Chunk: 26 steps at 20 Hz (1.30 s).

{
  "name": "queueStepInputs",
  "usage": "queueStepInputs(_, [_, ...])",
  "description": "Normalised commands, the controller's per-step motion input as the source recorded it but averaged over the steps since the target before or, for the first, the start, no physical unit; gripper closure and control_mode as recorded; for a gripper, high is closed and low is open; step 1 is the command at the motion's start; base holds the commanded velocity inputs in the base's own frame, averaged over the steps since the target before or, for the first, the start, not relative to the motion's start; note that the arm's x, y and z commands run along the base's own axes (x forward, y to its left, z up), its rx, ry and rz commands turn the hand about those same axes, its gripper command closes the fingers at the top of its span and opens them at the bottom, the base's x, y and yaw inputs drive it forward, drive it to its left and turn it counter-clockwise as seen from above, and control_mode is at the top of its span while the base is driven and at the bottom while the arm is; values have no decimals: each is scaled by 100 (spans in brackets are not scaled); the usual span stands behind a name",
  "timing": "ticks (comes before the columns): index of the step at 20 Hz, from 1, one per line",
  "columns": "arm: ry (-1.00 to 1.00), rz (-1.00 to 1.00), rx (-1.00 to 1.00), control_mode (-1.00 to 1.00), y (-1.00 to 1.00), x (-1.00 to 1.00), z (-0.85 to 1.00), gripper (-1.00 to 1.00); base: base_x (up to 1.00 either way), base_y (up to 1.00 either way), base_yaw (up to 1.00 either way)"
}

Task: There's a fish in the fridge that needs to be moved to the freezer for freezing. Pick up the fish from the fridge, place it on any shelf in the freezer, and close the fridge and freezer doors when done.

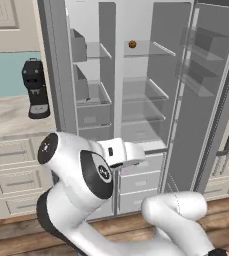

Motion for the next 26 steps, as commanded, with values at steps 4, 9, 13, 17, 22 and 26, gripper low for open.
queueStepInputs(4, [-5,-18,-6,-100,92,72,-1,-100,0,0,0])
queueStepInputs(9, [-46,-18,-18,-100,99,52,0,-100,0,0,0])
queueStepInputs(13, [-43,-15,-10,-100,82,58,-1,-100,0,0,0])
queueStepInputs(17, [-43,-10,-2,-100,17,84,-6,-100,0,0,0])
queueStepInputs(22, [-16,-13,0,-100,8,87,-18,-100,0,0,0])
queueStepInputs(26, [0,-11,0,-100,18,66,-5,-100,0,0,0])
